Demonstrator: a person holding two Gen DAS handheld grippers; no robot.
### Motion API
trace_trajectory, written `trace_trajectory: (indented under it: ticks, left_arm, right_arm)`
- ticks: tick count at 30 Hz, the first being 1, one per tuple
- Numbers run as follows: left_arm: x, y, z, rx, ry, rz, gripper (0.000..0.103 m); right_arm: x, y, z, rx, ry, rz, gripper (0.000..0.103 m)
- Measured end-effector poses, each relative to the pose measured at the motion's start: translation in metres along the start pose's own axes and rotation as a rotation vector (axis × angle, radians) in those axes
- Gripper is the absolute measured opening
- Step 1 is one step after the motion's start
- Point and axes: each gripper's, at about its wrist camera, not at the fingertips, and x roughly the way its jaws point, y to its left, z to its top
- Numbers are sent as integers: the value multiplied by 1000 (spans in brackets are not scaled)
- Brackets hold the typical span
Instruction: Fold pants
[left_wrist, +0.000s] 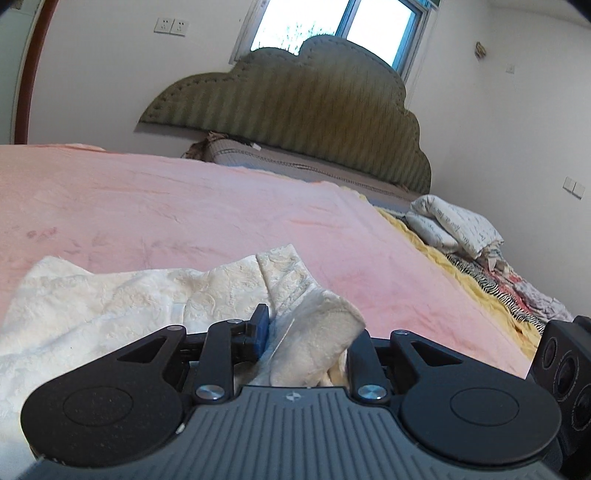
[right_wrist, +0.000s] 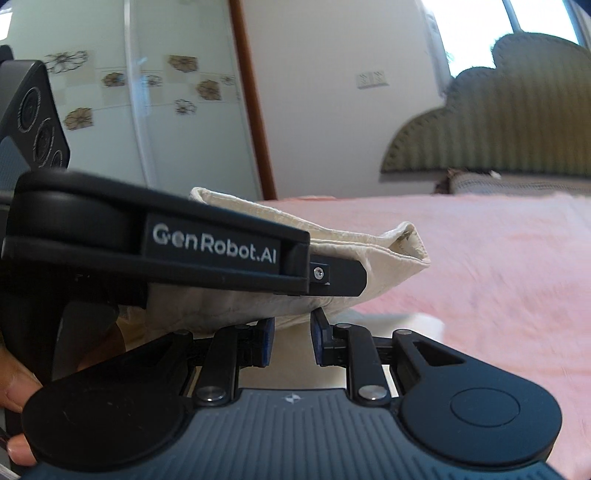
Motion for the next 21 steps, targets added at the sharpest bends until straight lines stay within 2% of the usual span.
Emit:
trace_trajectory:
  ticks: [4, 6, 8, 10, 12, 16, 18, 21]
  left_arm:
    - [21, -4, -12, 2, 55, -11, 34]
    - [31, -4, -17, -1, 93, -33, 41]
    - [39, -3, -21, -17, 130, -70, 57]
    - [41, -2, -23, -35, 157, -113, 65]
    - [39, 0, -23, -49, 169, -155, 66]
    - [24, 12, -8, -103, 198, -283, 67]
    - [10, 28, 3, -119, 161, -263, 71]
    - [-11, 63, 23, -155, 101, -152, 76]
  right_arm:
    - [1, -17, -9, 45, 37, -29, 21]
    - [3, -24, -12, 67, 69, -55, 26]
    - [3, -29, -17, 90, 101, -89, 34]
    - [-2, -35, -22, 112, 122, -123, 38]
    - [-11, -40, -27, 130, 129, -149, 39]
    - [-33, -53, -35, 154, 138, -258, 44]
    - [-46, -61, -35, 187, 116, -323, 44]
    - [-58, -65, -24, 211, 45, -382, 46]
